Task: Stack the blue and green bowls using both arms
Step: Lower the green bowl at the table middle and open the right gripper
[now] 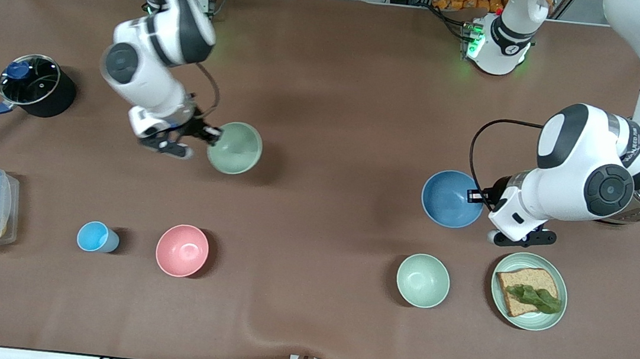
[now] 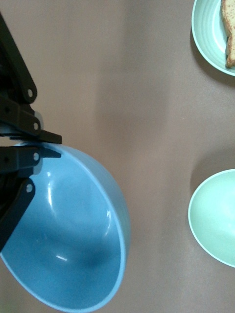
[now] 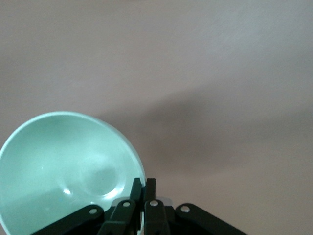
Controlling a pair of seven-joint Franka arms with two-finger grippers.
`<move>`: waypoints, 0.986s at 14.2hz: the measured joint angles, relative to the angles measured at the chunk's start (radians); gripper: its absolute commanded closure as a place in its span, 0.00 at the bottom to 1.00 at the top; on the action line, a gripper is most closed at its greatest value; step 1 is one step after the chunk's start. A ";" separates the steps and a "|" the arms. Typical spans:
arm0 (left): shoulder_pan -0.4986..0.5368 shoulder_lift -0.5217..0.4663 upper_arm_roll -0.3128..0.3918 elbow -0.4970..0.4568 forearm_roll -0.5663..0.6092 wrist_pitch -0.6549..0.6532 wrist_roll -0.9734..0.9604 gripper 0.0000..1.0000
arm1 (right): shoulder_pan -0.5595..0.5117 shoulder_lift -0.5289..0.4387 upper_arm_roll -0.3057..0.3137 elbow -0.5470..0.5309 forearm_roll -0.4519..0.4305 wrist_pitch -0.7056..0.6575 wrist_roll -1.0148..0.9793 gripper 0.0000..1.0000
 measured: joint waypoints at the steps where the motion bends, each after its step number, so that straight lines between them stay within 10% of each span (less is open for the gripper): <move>1: 0.000 0.000 0.000 -0.001 0.000 0.000 0.000 1.00 | 0.044 0.007 0.000 -0.002 0.000 0.024 0.064 1.00; 14: 0.009 0.000 0.000 -0.007 0.000 0.000 0.000 1.00 | 0.406 0.213 -0.004 -0.004 -0.001 0.334 0.562 1.00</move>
